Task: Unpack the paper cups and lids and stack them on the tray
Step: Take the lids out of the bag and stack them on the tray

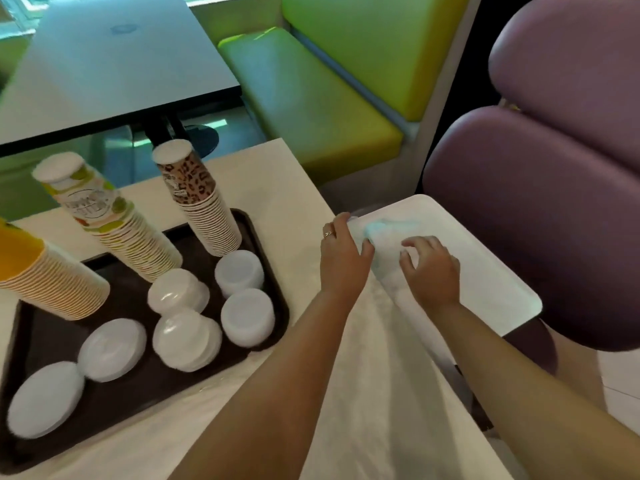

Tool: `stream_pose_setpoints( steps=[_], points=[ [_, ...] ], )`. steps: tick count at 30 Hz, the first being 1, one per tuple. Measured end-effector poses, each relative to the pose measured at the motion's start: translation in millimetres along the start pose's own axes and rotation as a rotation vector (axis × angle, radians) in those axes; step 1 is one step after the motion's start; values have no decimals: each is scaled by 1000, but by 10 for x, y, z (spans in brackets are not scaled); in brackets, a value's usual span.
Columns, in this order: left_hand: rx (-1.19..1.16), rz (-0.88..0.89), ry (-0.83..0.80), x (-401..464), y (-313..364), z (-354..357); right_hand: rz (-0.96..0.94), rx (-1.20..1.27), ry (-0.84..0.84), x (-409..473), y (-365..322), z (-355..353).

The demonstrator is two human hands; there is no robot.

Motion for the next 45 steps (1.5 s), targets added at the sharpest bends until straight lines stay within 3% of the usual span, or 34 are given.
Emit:
stream_pose_setpoints(
  steps=[11, 22, 31, 36, 41, 45],
  points=[
    [-362, -422, -226, 596, -426, 1239, 242, 256, -371, 484, 752, 799],
    [-529, -752, -220, 709, -848, 1628, 319, 431, -435, 568, 875, 1091],
    [-600, -630, -110, 673, -556, 1478, 287, 641, -268, 579, 616, 731],
    [-641, -443, -39, 560, -144, 976, 310, 888, -123, 447, 417, 285],
    [-634, -204, 29, 181, 217, 202, 334, 1085, -193, 236, 19, -46],
    [-683, -148, 60, -216, 174, -321, 342, 1093, -371, -94, -337, -128]
  ],
)
Point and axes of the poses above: each hand's wrist, its own x-axis towards the middle knuckle, its own z-axis out of the palm, y = z × x, the point moved 10 cm from there along x, towards the middle knuckle, and after that the axes turned 3 degrees about -y, right-handed, at the moved point
